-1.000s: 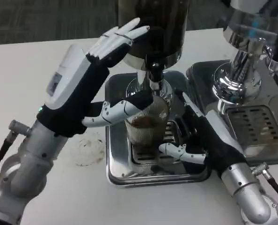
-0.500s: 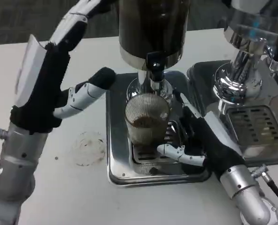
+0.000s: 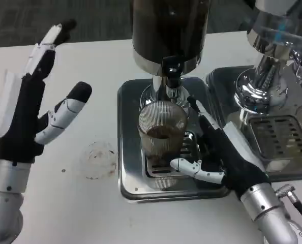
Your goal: Grasp the cup under the faucet to collect the drink, then remove the cup.
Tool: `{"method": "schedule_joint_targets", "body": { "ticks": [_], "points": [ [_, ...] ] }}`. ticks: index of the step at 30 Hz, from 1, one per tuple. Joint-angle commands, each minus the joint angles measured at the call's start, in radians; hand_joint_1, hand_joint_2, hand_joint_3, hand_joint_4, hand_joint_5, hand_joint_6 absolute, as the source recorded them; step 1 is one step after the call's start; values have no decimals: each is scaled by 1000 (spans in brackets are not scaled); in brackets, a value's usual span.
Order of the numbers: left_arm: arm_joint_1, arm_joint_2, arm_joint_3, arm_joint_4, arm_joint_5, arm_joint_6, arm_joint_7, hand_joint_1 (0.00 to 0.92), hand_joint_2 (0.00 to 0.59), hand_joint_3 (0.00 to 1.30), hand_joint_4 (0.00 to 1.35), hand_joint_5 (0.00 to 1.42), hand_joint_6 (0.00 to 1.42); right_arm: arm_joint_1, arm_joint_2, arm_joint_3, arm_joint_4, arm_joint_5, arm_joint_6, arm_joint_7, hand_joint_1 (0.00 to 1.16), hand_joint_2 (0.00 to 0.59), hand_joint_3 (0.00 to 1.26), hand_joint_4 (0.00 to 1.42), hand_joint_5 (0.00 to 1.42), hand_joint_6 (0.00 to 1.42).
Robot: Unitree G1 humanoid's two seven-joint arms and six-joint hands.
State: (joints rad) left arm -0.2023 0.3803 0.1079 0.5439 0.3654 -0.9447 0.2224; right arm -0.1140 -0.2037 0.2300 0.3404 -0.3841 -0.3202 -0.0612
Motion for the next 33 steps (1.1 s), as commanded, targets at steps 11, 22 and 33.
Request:
{"method": "schedule_joint_targets", "body": {
  "ticks": [11, 22, 33],
  "points": [
    [90, 43, -77, 161, 126, 55, 93, 0, 164, 130, 0, 106, 0, 57, 19, 2, -96, 16, 31, 31, 632, 181, 0, 0, 0, 32],
    [167, 55, -93, 133, 110, 59, 100, 0, 166, 148, 0, 104, 0, 60, 32, 23, -93, 20, 44, 62, 667, 168, 0, 0, 0, 45],
    [204, 62, -99, 104, 107, 69, 89, 0, 170, 155, 0, 108, 0, -28, 52, 8, 42, 69, -3, 69, 680, 165, 0, 0, 0, 72]
  ]
}}
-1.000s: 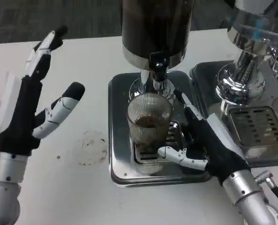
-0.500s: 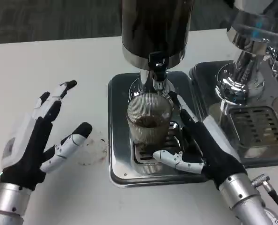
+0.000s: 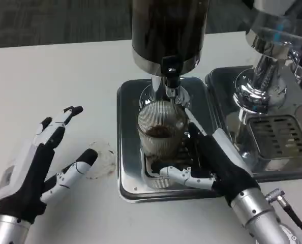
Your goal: Grasp the cup under the faucet to collect the drink, then remove the cup.
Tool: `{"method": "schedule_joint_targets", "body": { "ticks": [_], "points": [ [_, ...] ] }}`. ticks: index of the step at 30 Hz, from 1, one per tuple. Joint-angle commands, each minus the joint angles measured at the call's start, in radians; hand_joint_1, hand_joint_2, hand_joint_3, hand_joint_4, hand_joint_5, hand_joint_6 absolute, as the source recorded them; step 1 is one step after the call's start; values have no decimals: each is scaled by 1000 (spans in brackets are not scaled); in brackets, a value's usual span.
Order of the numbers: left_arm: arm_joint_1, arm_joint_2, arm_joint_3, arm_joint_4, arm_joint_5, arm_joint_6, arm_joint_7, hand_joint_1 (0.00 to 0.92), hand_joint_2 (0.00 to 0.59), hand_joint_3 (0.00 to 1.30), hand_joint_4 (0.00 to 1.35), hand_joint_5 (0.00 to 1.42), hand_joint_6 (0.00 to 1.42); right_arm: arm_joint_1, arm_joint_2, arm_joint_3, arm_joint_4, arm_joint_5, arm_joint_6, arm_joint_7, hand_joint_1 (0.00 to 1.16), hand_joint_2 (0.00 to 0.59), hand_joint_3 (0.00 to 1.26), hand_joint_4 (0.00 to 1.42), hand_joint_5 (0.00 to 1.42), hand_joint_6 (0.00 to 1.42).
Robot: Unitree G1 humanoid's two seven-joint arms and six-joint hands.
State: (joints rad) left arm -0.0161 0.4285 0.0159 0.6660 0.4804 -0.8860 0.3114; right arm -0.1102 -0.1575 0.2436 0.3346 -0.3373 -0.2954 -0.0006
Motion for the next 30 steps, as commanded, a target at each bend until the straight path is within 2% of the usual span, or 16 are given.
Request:
{"method": "schedule_joint_targets", "body": {
  "ticks": [1, 7, 18, 26, 30],
  "points": [
    [20, 13, -6, -22, -10, 11, 0, 0, 170, 157, 0, 110, 0, -36, 6, -6, 55, 24, -33, 8, 681, 165, 0, 0, 0, 73],
    [39, 10, -5, -43, -15, 19, -1, 0, 170, 163, 2, 116, 0, -65, 13, -4, 113, 39, -65, 13, 696, 164, 0, 0, 0, 89],
    [62, 13, 4, -72, -24, 33, 2, 0, 180, 165, 5, 122, 0, -125, 50, 2, 244, 52, -144, 0, 737, 153, 0, 0, 0, 174],
    [67, 12, 6, -81, -26, 37, 6, 0, 180, 166, 5, 128, 0, -156, 63, -6, 321, 63, -181, -5, 780, 164, 2, 144, 156, 296],
    [70, 11, 7, -86, -27, 38, 6, 0, 180, 172, 5, 129, 0, -159, 72, -5, 335, 55, -194, -23, 827, 169, 151, 278, 255, 365]
  ]
}}
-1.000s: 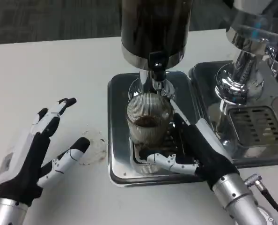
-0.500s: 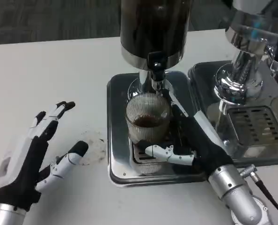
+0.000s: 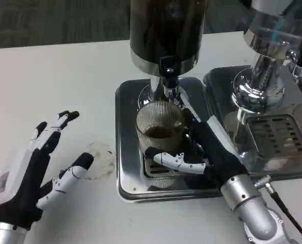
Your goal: Grasp the cup under the faucet to collect the drink, then remove the cup.
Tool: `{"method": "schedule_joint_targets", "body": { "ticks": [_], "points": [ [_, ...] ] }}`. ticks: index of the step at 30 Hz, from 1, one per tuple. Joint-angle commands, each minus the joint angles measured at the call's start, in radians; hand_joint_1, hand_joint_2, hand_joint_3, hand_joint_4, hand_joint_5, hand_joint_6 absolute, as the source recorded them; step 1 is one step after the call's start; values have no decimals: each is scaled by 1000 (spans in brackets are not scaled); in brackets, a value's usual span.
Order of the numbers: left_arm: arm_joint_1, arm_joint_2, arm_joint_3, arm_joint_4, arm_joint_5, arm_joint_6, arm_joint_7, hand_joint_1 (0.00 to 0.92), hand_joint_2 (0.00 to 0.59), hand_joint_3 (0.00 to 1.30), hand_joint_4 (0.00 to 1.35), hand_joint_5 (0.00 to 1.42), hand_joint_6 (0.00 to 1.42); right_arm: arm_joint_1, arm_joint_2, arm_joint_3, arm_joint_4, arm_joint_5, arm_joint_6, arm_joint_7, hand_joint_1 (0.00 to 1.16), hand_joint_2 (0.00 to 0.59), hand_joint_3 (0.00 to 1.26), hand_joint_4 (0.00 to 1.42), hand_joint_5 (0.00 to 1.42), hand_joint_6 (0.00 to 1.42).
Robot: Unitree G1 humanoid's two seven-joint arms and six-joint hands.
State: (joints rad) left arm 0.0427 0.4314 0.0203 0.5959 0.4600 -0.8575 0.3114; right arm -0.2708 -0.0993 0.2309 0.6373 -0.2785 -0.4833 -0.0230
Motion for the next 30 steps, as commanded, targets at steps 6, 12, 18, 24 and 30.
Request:
{"method": "schedule_joint_targets", "body": {
  "ticks": [6, 12, 18, 24, 30],
  "points": [
    [13, 11, 5, -21, -8, 12, 5, 0, 180, 176, 10, 130, 0, -7, 22, 8, 52, -21, -8, -40, 885, 176, 326, 444, 382, 476],
    [17, 12, 8, -27, -9, 14, 4, 0, 180, 182, 14, 136, 0, -6, 24, 6, 56, -36, -11, -91, 920, 180, 468, 558, 474, 560],
    [17, 15, 6, -31, -14, 16, 3, 0, 181, 186, 15, 140, 0, -7, 28, 5, 60, -51, -14, -137, 950, 166, 551, 610, 540, 624],
    [17, 16, 6, -32, -15, 15, 3, 0, 181, 187, 21, 141, 0, -3, 28, 2, 44, -69, -24, -191, 977, 138, 611, 656, 588, 675],
    [18, 15, 6, -34, -16, 16, 3, 0, 181, 187, 24, 141, 0, -5, 27, -3, 37, -84, -23, -226, 991, 121, 646, 678, 625, 701]
  ]
}}
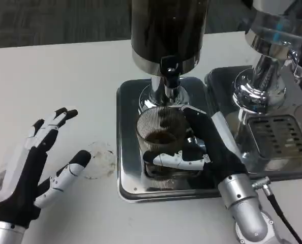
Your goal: Grasp the cup under the faucet to collect the drink, then remove the cup.
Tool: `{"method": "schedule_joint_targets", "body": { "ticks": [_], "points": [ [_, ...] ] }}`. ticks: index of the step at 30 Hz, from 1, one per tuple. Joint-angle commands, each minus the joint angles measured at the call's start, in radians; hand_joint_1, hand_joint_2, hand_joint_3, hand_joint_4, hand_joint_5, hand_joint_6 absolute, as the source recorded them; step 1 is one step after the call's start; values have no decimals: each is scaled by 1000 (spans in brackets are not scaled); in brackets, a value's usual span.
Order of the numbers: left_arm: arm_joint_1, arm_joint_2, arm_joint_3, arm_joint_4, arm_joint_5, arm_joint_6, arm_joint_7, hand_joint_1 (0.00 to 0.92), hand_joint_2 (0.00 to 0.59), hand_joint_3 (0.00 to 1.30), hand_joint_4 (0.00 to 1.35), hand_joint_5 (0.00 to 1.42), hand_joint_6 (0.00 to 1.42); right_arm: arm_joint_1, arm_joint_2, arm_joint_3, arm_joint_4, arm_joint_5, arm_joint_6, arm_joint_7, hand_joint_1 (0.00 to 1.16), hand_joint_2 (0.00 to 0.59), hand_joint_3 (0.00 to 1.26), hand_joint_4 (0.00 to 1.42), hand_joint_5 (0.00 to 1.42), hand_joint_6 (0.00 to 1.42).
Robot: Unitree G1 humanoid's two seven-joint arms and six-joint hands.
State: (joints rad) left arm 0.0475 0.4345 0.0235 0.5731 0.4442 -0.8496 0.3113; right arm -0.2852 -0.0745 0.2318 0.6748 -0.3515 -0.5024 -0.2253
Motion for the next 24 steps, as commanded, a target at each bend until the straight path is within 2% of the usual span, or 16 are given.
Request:
{"method": "schedule_joint_targets", "body": {
  "ticks": [1, 9, 16, 24],
  "points": [
    [14, 12, 2, -11, 0, 9, 3, 0, 181, 187, 25, 141, 0, 9, 3, -5, 0, -13, -4, -28, 992, 120, 648, 679, 626, 702],
    [10, 10, 1, -6, 2, 4, 7, 0, 181, 188, 18, 141, 0, 19, -1, -15, -27, -25, -4, -73, 1004, 109, 668, 697, 653, 750],
    [1, 6, -5, 3, 3, 3, 7, 0, 181, 188, 17, 141, 0, 22, -6, -25, -39, -21, -3, -80, 1008, 110, 668, 690, 654, 755],
    [-7, 1, -11, 9, 4, 1, 7, 0, 181, 188, 17, 141, 0, 32, -12, -42, -96, 4, 8, -39, 1010, 110, 669, 689, 662, 779]
  ]
}}
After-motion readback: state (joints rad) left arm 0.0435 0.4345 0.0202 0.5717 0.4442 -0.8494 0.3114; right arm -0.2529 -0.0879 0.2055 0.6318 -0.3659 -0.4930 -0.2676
